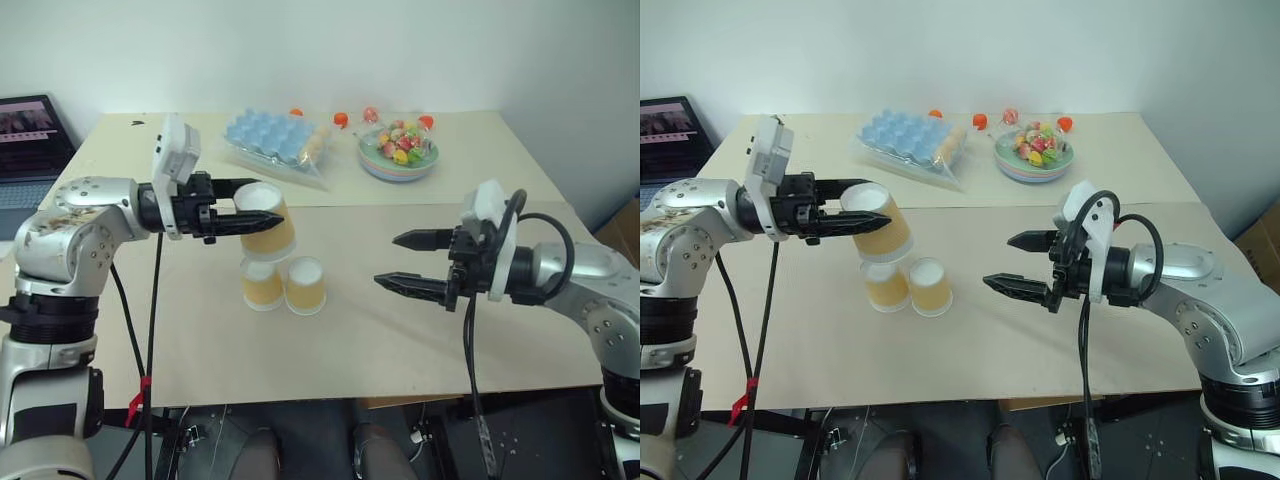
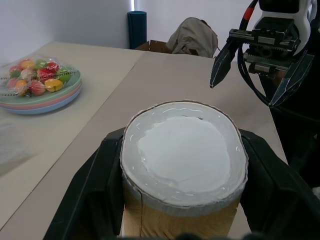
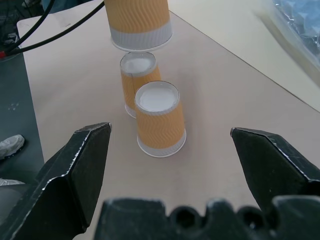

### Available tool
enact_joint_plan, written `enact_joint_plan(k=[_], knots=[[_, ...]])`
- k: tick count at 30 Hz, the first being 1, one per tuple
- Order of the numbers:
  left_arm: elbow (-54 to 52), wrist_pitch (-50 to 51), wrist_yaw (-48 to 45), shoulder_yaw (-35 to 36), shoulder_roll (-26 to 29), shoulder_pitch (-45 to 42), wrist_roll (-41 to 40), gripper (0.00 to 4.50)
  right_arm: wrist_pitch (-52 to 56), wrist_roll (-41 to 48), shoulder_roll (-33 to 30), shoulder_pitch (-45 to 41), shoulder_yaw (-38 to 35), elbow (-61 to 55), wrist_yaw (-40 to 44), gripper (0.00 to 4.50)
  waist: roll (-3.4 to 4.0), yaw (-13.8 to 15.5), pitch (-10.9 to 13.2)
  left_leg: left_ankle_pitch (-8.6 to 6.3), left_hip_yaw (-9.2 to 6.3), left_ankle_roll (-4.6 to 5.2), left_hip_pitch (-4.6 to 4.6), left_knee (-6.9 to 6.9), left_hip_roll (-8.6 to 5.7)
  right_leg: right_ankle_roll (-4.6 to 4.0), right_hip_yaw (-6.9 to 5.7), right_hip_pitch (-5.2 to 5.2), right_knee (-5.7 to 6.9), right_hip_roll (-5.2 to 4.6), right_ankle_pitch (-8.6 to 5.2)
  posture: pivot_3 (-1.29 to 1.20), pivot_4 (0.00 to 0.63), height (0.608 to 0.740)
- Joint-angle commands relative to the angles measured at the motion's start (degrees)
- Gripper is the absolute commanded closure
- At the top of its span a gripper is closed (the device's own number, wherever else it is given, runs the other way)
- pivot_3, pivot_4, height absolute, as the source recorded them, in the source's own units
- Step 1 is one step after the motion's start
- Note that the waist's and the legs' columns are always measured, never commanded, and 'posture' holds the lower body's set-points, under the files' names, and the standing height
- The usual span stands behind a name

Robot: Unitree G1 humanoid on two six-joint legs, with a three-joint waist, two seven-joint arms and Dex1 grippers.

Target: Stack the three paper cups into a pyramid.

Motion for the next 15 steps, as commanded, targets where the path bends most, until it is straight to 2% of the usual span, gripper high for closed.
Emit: enact_joint_plan(k=[1,6,15], knots=[[0.27,-1.55,-1.72,-1.06,-1.2,-0.97,0.94,2.0,-0.64,0.94,0.16,-0.24,-1.71,-2.56,-1.82,0.0,0.0,0.05,0.0,0.0,0.0,0.0,-0.01,0.01,0.0,0.0,0.0,0.0,0.0,0.0,0.0,0.0,0.15,0.74],[3.77,-8.33,-1.66,-2.85,-4.12,-0.4,5.99,2.0,-0.58,1.44,0.13,-0.5,-1.8,-2.96,-3.15,0.0,0.0,0.15,0.0,0.0,-0.01,0.0,-0.02,0.02,-0.01,0.0,0.0,0.0,0.0,0.0,0.0,0.0,0.15,0.74],[7.94,-10.74,-4.17,-3.38,-5.95,-2.64,8.43,2.0,-0.58,1.61,-0.55,0.74,-2.93,-3.83,-4.43,0.0,0.0,0.13,0.0,0.0,-0.01,0.0,-0.02,0.03,-0.01,-0.01,0.0,0.0,0.0,0.0,0.0,0.0,0.15,0.74]])
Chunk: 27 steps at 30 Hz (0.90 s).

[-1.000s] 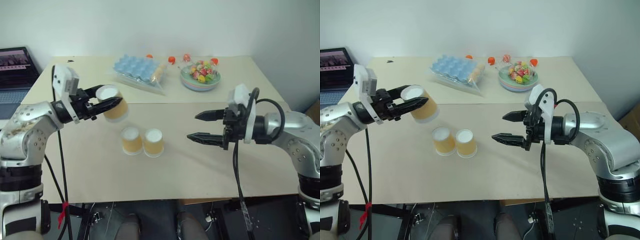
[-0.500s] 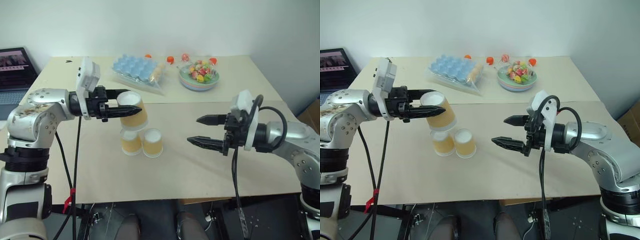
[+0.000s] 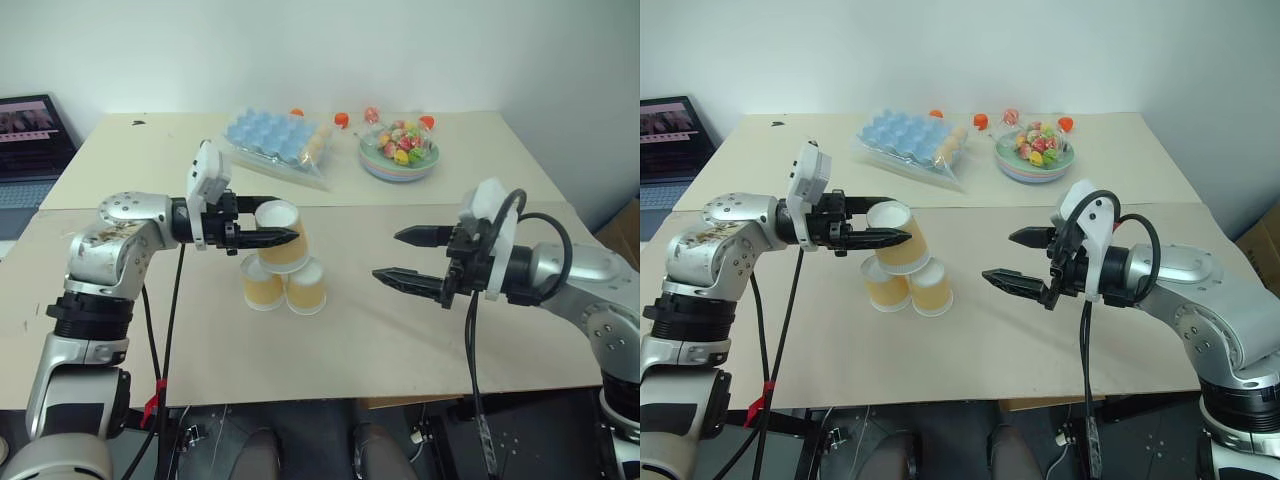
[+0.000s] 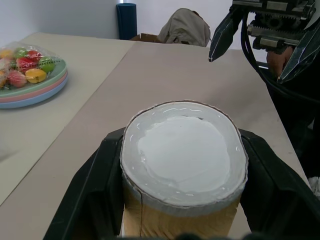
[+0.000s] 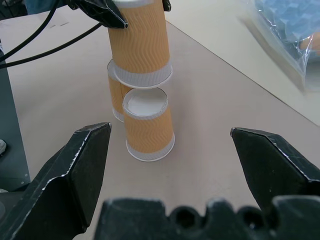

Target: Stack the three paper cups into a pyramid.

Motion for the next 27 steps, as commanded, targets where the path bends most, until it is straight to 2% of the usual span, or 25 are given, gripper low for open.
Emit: enact_joint_plan(k=[1,13,14,16,17,18,27], knots=[[0.04,-1.74,-1.25,0.65,-0.14,-2.5,0.62,2.0,-0.54,1.33,-0.61,0.48,-2.72,-2.14,-0.9,0.0,0.0,0.04,0.0,0.0,0.0,0.0,0.0,0.0,0.0,0.0,0.0,0.01,0.0,0.0,0.0,0.0,0.15,0.74],[-1.81,1.79,-3.09,0.81,-0.24,-2.16,-0.64,2.0,-1.24,1.16,-0.77,0.09,-1.83,-1.46,-1.83,0.0,0.0,-0.02,0.0,0.0,-0.01,0.0,0.01,0.01,0.0,0.0,0.0,0.01,0.01,0.0,0.0,0.0,0.15,0.74],[-2.14,2.01,-3.19,0.8,-0.17,-2.02,-0.7,1.04,-1.29,1.09,-0.73,-0.02,-1.73,-1.33,-1.84,0.0,0.0,-0.01,0.0,0.0,-0.01,0.0,0.0,0.01,0.0,0.0,0.0,0.01,0.01,0.0,0.0,0.0,0.15,0.74],[-2.74,2.49,-3.35,0.94,-0.03,-1.73,-0.75,0.98,-1.41,0.93,-0.7,-0.15,-1.58,-1.18,-1.81,0.0,0.0,-0.01,0.0,0.0,-0.01,0.0,0.0,0.01,0.0,0.0,0.0,0.01,0.01,0.0,0.0,0.0,0.15,0.74],[-2.95,2.74,-3.41,1.02,0.06,-1.63,-0.77,0.33,-1.45,0.88,-0.68,-0.19,-1.55,-1.12,-1.83,0.0,0.0,0.0,0.0,0.0,-0.01,0.0,0.0,0.01,0.0,0.0,0.0,0.01,0.01,0.0,0.0,0.0,0.15,0.74],[-3.05,2.91,-3.56,1.05,0.21,-1.57,-0.69,0.07,-1.54,0.71,-0.71,-0.21,-1.45,-1.05,-1.8,0.0,0.0,-0.01,0.0,0.0,-0.01,0.0,0.0,0.01,0.0,0.0,0.0,0.01,0.01,0.0,0.0,0.0,0.15,0.74],[-1.17,2.33,-3.82,1.27,0.23,-3.93,0.22,0.03,-1.92,0.07,-0.6,-0.39,-1.17,-0.77,-1.7,0.0,0.0,0.0,0.0,0.0,-0.01,0.0,0.0,0.01,0.0,0.0,0.0,0.01,0.01,0.0,0.0,0.0,0.15,0.74]])
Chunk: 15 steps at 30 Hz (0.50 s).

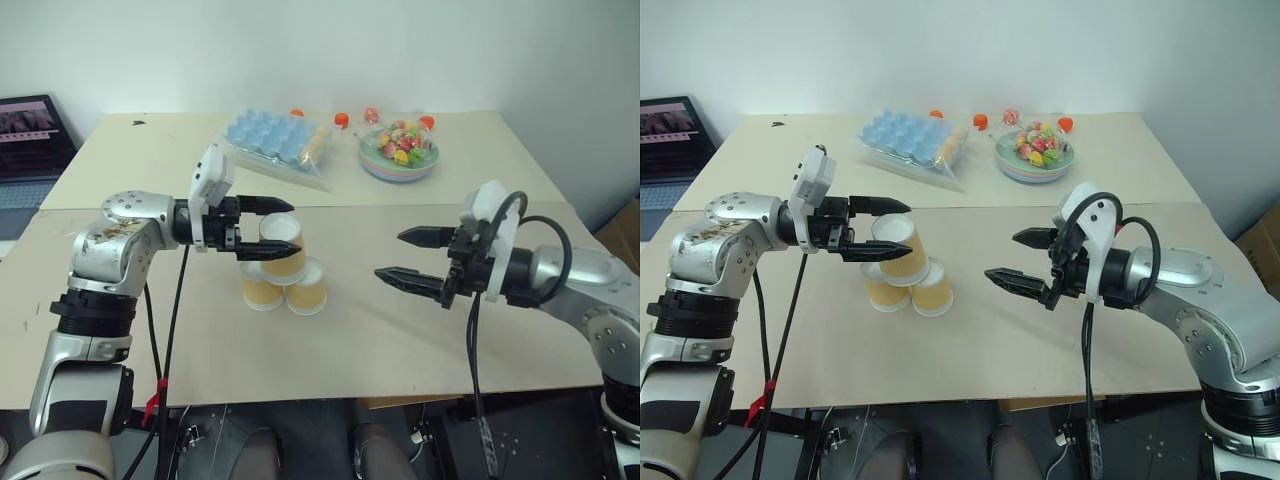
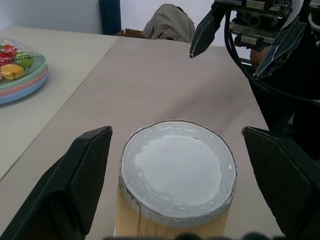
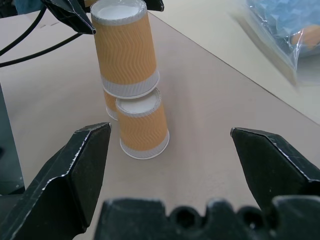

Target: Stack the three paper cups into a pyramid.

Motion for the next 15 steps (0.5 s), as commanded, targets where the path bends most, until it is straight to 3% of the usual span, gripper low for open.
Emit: enact_joint_plan(k=[1,10,15], knots=[[-0.74,-0.1,-0.25,1.43,0.65,-3.26,-0.54,0.03,-1.86,-0.34,-0.56,-1.14,-1.12,-0.84,0.12,0.0,0.0,0.01,0.0,0.0,0.0,0.0,0.0,0.0,0.0,0.0,0.0,0.0,0.0,0.0,0.0,0.0,0.15,0.74],[-4.34,5.35,-0.43,3.53,0.62,-7.71,-5.46,0.03,-2.07,-0.81,-0.68,-1.21,-1.14,-0.38,0.66,0.0,0.0,-0.05,0.0,0.0,0.0,0.0,-0.01,0.0,0.0,0.0,0.0,-0.01,0.02,0.0,0.0,0.0,0.15,0.74],[-3.34,7.92,1.87,6.78,4.09,-10.57,-6.3,0.03,-2.15,-1.04,-2.65,0.6,-3.08,-0.39,1.47,0.0,0.0,-0.17,0.0,0.0,0.0,0.0,-0.01,0.02,0.0,0.0,0.01,-0.01,0.01,0.0,0.0,0.0,0.15,0.74]])
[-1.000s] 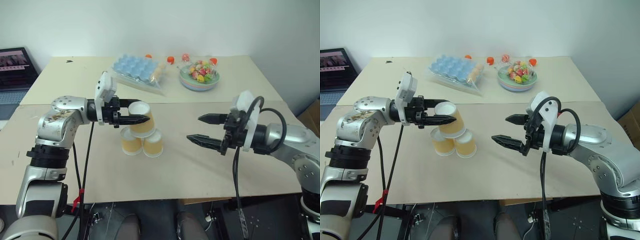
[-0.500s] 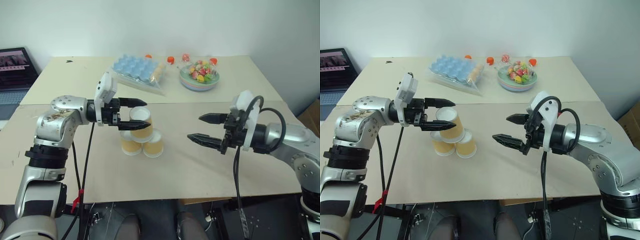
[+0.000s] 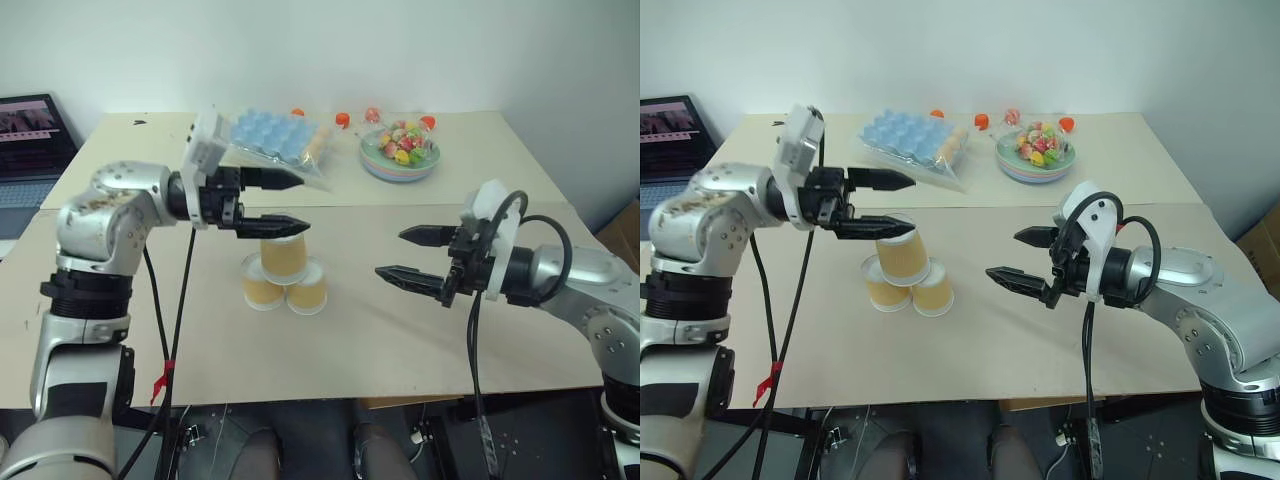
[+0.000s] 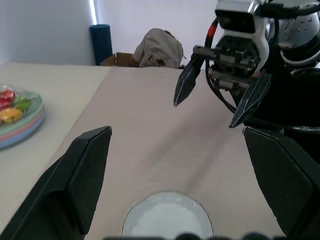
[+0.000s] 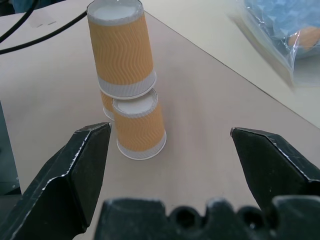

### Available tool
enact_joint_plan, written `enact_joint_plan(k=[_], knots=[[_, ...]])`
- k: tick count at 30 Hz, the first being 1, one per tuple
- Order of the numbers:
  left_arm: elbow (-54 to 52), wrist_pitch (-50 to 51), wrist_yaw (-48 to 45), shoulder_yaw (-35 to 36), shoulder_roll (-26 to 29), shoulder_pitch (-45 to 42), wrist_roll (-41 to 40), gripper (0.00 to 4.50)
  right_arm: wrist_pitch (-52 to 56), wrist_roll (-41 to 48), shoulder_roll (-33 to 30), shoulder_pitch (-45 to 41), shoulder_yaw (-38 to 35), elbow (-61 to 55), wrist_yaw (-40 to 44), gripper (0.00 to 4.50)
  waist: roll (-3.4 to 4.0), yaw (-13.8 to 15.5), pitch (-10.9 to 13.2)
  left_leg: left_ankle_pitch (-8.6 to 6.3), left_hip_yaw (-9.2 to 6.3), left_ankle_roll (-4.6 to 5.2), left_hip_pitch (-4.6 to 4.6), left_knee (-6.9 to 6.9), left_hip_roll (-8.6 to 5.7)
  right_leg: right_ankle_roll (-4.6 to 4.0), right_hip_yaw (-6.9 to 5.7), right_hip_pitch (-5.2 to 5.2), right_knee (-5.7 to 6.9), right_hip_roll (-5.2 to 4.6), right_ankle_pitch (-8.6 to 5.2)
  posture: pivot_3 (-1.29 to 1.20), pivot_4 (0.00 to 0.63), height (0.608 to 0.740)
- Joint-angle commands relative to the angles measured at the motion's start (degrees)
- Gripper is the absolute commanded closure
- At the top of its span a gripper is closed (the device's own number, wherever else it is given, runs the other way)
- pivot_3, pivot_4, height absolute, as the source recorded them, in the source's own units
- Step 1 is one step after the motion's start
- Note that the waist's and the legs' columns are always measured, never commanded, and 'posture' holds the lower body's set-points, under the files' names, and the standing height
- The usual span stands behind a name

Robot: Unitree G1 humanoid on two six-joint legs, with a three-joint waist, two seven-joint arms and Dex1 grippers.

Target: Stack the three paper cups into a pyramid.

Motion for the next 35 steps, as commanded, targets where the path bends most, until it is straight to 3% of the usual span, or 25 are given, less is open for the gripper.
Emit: enact_joint_plan(k=[1,7,11,15,24,35], knots=[[-0.22,3.24,2.94,5.62,3.45,-2.56,-2.21,0.03,-1.81,-0.73,-2.83,1.17,-3.73,-0.3,0.93,0.0,0.0,-0.06,0.0,0.0,0.0,0.0,0.02,0.0,0.0,0.0,0.0,0.0,0.0,0.0,0.0,0.0,0.15,0.74],[-0.09,9.24,8.09,12.27,10.53,3.23,-2.98,0.03,-4.79,-3.3,-4.94,5.34,-8.24,2.61,1.31,0.0,0.0,-0.08,0.0,0.0,0.01,0.0,0.06,0.0,0.01,0.02,0.02,0.01,0.01,0.0,-0.01,0.0,0.15,0.74],[-4.04,6.67,10.6,16.19,12.34,15.04,-1.26,0.03,-7.03,-5.35,-4.05,9.68,-10.64,3.79,0.55,0.0,0.01,-0.05,0.0,0.0,0.04,0.0,0.1,-0.04,0.02,0.03,0.04,0.03,0.02,0.0,-0.02,0.0,0.15,0.74],[-10.39,5.31,16.46,20.32,9.43,24.7,-2.19,0.03,-8.6,-6.24,-2.12,14.12,-11.6,3.39,-0.45,0.0,-0.02,0.35,0.01,0.0,0.02,0.0,0.04,-0.01,0.04,0.02,0.01,0.03,0.01,-0.01,-0.01,0.0,0.15,0.74],[-23.71,3.65,26.63,22.44,1.36,39.69,-3.26,0.03,-9.77,-4.74,5.26,21.94,-13.11,-1.09,-4.53,0.0,-0.03,0.8,0.01,0.0,0.03,-0.01,0.12,-0.01,0.03,0.01,0.04,0.09,0.03,-0.02,0.0,0.0,0.15,0.74],[-24.31,-6.91,25.42,18.85,-0.51,52.23,2.5,0.03,-11.5,-6.17,8.62,26.35,-10.02,-2.71,-5.67,0.0,-0.01,0.44,-0.01,0.0,0.08,-0.01,0.35,-0.02,0.03,0.0,0.08,0.28,0.02,-0.02,0.0,0.0,0.15,0.74]])
